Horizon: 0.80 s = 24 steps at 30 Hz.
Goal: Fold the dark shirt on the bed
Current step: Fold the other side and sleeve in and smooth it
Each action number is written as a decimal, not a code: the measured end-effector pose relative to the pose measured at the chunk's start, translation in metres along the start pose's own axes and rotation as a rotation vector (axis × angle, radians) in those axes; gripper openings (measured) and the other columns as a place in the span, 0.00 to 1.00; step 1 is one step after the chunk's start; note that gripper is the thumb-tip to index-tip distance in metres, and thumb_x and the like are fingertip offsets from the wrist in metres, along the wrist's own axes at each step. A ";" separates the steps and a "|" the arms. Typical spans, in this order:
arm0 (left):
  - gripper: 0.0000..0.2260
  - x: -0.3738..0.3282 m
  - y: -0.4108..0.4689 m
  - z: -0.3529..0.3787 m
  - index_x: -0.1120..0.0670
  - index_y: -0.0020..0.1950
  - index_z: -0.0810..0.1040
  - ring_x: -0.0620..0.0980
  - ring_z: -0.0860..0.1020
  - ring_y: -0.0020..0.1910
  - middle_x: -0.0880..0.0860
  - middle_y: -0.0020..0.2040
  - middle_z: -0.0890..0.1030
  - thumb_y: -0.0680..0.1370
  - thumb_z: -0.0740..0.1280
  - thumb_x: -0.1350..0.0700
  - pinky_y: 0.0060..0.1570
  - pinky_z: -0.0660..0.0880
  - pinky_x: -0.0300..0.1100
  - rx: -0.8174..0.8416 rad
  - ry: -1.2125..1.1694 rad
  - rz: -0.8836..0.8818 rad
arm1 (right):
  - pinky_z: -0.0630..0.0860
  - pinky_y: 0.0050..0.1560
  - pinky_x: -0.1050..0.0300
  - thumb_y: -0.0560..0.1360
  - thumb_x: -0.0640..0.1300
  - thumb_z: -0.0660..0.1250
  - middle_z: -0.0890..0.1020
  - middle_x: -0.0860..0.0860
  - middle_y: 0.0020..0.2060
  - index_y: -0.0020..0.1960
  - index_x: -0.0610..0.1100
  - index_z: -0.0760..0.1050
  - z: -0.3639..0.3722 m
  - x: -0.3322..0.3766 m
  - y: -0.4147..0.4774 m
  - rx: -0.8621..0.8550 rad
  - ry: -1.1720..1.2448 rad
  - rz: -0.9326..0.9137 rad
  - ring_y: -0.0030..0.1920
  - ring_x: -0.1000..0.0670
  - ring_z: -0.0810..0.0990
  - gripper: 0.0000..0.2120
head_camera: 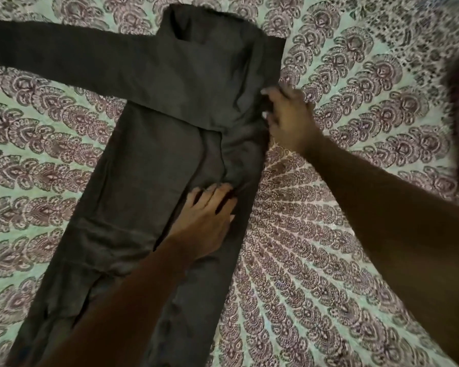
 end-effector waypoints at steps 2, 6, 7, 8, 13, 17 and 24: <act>0.18 0.002 -0.001 0.008 0.54 0.70 0.76 0.56 0.70 0.75 0.55 0.77 0.71 0.83 0.61 0.49 0.69 0.67 0.57 -0.006 -0.052 0.025 | 0.66 0.71 0.33 0.77 0.42 0.68 0.64 0.46 0.77 0.79 0.48 0.63 -0.015 -0.007 0.028 -0.056 -0.008 0.005 0.74 0.37 0.62 0.31; 0.20 0.006 0.002 0.015 0.52 0.74 0.72 0.53 0.62 0.80 0.52 0.80 0.67 0.83 0.59 0.49 0.73 0.63 0.54 0.027 -0.100 0.032 | 0.65 0.70 0.40 0.73 0.46 0.75 0.68 0.47 0.75 0.78 0.47 0.63 -0.034 -0.020 0.083 -0.008 -0.021 -0.070 0.73 0.37 0.64 0.37; 0.20 0.007 0.003 0.015 0.52 0.74 0.71 0.53 0.62 0.80 0.52 0.80 0.66 0.83 0.59 0.49 0.73 0.63 0.54 0.030 -0.104 0.028 | 0.63 0.71 0.44 0.73 0.47 0.76 0.72 0.46 0.72 0.77 0.47 0.65 -0.035 -0.024 0.095 0.031 0.004 -0.082 0.71 0.39 0.66 0.36; 0.19 0.007 0.002 0.015 0.52 0.74 0.71 0.53 0.62 0.80 0.52 0.80 0.66 0.83 0.59 0.49 0.73 0.63 0.54 0.034 -0.104 0.026 | 0.63 0.69 0.48 0.73 0.47 0.76 0.74 0.46 0.69 0.76 0.47 0.67 -0.035 -0.028 0.106 0.063 0.029 -0.084 0.70 0.39 0.67 0.35; 0.20 0.008 0.002 0.019 0.51 0.74 0.72 0.53 0.63 0.80 0.51 0.80 0.66 0.83 0.57 0.47 0.73 0.62 0.54 0.059 -0.093 0.036 | 0.57 0.74 0.47 0.74 0.51 0.77 0.71 0.45 0.70 0.74 0.49 0.71 -0.040 -0.043 0.145 0.183 0.117 -0.005 0.73 0.39 0.63 0.32; 0.20 0.009 0.002 0.018 0.50 0.73 0.73 0.53 0.63 0.80 0.51 0.80 0.66 0.83 0.57 0.47 0.74 0.60 0.53 0.061 -0.096 0.039 | 0.75 0.60 0.54 0.69 0.44 0.82 0.81 0.47 0.55 0.61 0.44 0.79 -0.040 -0.050 0.155 0.352 0.141 0.022 0.64 0.41 0.78 0.23; 0.20 0.009 0.000 0.022 0.50 0.73 0.74 0.53 0.62 0.81 0.51 0.81 0.65 0.83 0.58 0.47 0.74 0.59 0.54 0.067 -0.096 0.043 | 0.77 0.36 0.56 0.74 0.39 0.77 0.83 0.39 0.47 0.54 0.34 0.79 -0.055 -0.065 0.154 0.343 0.437 0.070 0.36 0.48 0.81 0.12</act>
Point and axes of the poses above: each hand's wrist, its own y-axis towards the middle knuckle, its own z-axis out of the palm, x = y × z, the point moved 5 cm from there along y, towards the middle knuckle
